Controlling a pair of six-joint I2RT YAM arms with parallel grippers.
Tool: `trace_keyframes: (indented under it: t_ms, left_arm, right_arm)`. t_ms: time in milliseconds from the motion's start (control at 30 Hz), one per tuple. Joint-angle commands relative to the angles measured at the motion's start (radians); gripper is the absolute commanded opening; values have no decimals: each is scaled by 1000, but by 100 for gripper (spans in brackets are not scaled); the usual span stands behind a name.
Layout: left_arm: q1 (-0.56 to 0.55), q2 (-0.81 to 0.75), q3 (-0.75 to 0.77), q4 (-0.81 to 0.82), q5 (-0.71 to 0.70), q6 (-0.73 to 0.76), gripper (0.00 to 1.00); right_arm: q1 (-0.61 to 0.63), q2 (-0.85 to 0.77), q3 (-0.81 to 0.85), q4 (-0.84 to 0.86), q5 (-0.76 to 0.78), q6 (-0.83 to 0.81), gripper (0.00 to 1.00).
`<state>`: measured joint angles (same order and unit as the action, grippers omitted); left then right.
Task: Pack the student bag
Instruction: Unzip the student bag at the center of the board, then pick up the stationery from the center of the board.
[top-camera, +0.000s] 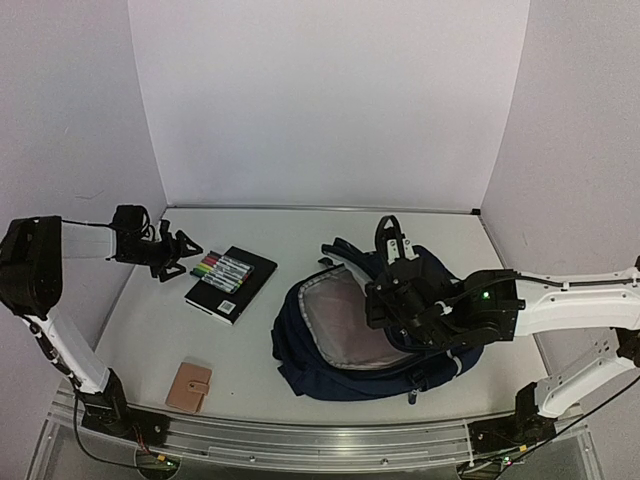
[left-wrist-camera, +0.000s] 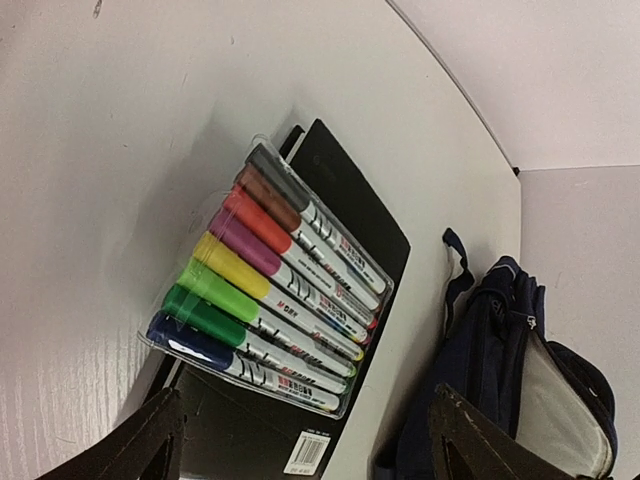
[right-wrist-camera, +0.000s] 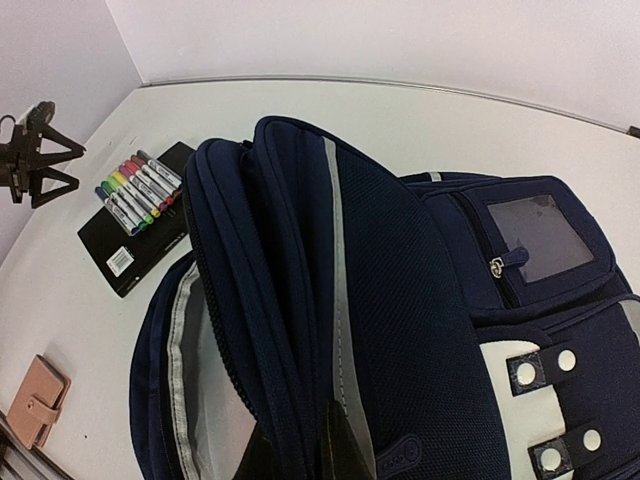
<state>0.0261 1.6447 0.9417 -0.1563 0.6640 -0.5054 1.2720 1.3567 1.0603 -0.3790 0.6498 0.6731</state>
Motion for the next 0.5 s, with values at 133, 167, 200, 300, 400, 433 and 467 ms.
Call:
trace_keyframes:
  t_ms: [133,167,200,300,400,433,467]
  left_arm:
    - [51,106,32,55,63,45,84]
    - [51,117,40,51,64,54,84]
    - [51,130,49,49,69,62,84]
    - [51,173,74,38,88,77,82]
    - [52,209,88,39,107,83,75]
    - [52,224,94,42,117,82,71]
    - [51,240,101,46,132,81,66]
  right_arm:
    - [-5,-39,50,23,12,14,0]
    - [-5,-42,51,23,11,14,0]
    - [-5,-44,52,23,10,14,0]
    - [-5,-45,52,23,9,14,0]
    - [-5,-38,57,23,6,14,0]
    - [-5,-35,60,23,5,14,0]
    - [-5,-32,63,23,3,12,0]
